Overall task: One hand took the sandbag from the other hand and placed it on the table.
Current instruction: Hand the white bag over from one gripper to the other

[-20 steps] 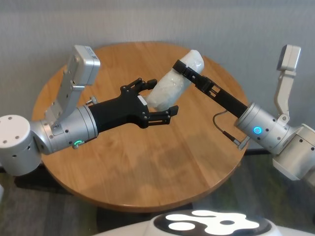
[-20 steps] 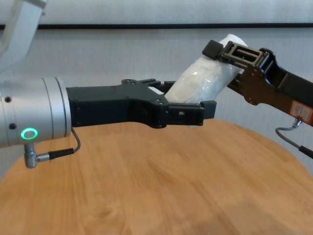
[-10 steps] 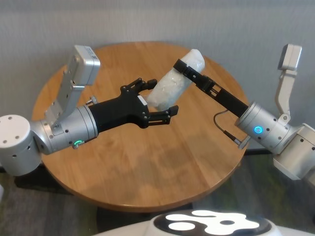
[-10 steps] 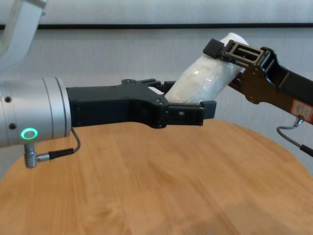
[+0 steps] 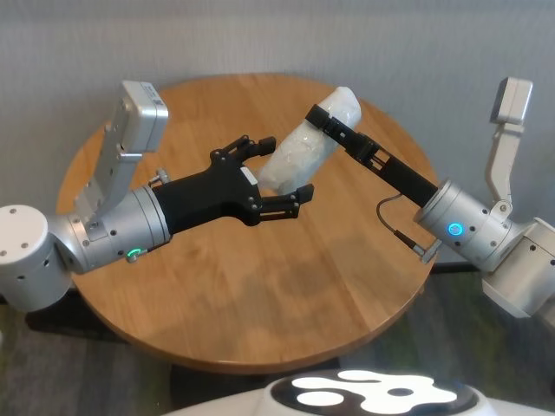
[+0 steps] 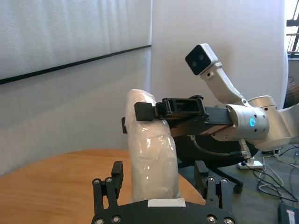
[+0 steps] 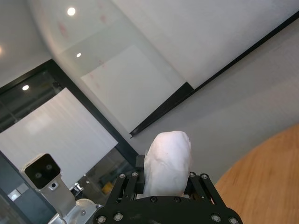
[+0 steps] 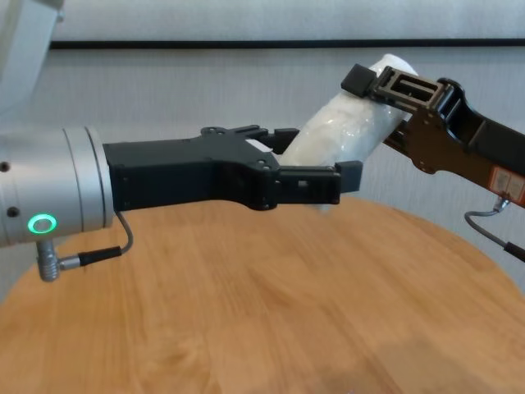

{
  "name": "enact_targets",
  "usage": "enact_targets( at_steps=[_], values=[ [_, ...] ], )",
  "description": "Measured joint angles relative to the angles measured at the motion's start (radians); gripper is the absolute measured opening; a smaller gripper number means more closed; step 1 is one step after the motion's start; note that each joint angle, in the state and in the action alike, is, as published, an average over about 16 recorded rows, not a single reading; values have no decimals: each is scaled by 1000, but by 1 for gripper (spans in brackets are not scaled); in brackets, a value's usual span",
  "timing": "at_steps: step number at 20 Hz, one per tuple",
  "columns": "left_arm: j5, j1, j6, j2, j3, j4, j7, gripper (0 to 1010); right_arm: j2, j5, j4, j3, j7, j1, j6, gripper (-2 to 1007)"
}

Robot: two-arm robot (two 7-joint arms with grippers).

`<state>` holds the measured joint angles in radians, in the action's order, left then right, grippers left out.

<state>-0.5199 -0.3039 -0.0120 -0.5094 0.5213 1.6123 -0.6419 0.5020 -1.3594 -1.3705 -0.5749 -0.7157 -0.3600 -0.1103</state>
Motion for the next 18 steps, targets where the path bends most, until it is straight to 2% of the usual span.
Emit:
enact_targets(
  at_steps=[4, 10, 18],
  values=[
    [-27, -4, 10, -6, 4, -7, -19, 1002, 1, 1, -2, 1, 2, 1, 1, 410],
    [-87, -2, 35, -9, 1, -22, -48, 1002, 1, 2, -4, 3, 3, 2, 2, 410],
    [-168, 31, 96, 2, -35, -37, -34, 1002, -1, 2, -2, 3, 2, 1, 0, 409]
  ],
)
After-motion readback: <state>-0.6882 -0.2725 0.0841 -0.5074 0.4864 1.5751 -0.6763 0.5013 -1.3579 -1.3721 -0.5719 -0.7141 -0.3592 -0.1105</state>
